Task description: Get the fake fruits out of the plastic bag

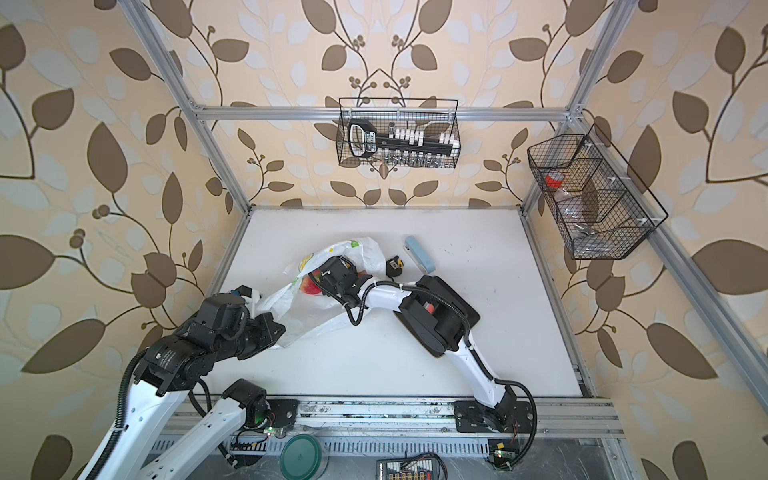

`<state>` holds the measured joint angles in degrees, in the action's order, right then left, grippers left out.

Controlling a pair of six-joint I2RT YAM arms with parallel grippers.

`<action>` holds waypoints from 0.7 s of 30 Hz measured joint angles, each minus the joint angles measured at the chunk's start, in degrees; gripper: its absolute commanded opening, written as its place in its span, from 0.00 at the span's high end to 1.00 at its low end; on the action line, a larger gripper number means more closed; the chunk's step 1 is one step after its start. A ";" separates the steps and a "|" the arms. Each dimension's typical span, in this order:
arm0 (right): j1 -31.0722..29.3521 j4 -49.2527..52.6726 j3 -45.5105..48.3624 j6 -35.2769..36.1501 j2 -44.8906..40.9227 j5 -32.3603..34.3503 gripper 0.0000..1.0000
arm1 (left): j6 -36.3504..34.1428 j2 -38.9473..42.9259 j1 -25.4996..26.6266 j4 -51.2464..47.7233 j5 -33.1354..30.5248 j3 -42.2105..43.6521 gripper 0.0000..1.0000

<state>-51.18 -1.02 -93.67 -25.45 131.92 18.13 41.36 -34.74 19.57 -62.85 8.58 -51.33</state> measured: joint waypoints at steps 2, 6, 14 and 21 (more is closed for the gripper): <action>0.09 0.09 -0.04 0.87 0.61 -0.52 0.30 | -0.20 -0.33 0.00 0.00 0.00 0.00 1.00; 0.22 0.46 -0.04 2.51 1.46 -1.40 0.40 | -0.52 -1.31 0.00 0.04 0.00 0.00 1.00; 0.42 0.72 -0.11 4.96 1.25 -3.39 0.54 | -0.35 -1.81 0.00 0.85 -0.04 0.00 1.00; 0.07 3.69 4.50 2.10 -6.03 -7.89 0.53 | 2.56 -1.79 0.00 4.55 -0.90 0.26 1.00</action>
<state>-51.11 2.68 -89.17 -23.35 125.89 10.24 43.92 -36.53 19.57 -58.30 7.68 -51.07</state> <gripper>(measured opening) 0.497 0.048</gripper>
